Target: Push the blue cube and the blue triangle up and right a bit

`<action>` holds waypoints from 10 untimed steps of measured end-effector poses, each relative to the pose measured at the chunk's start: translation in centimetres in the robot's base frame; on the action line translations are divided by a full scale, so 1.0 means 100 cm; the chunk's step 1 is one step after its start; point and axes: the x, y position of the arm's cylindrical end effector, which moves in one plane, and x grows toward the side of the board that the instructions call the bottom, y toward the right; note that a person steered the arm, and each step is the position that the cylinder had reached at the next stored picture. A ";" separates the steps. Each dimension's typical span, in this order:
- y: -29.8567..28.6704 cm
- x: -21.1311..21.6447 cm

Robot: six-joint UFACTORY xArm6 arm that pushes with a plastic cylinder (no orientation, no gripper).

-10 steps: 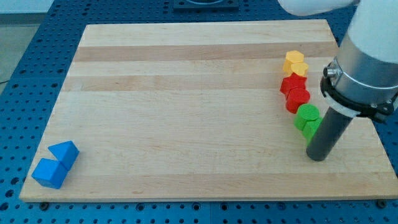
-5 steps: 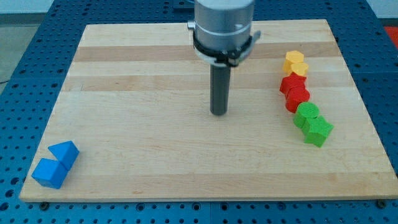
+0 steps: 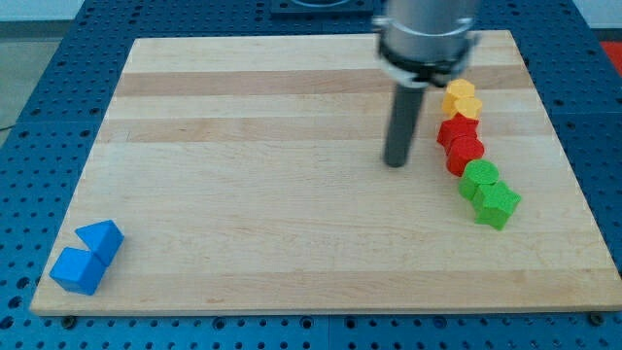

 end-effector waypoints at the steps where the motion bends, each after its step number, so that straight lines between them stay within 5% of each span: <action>1: -0.111 0.000; 3: -0.358 0.009; 5: -0.364 0.023; 9: -0.359 0.173; 10: -0.333 0.168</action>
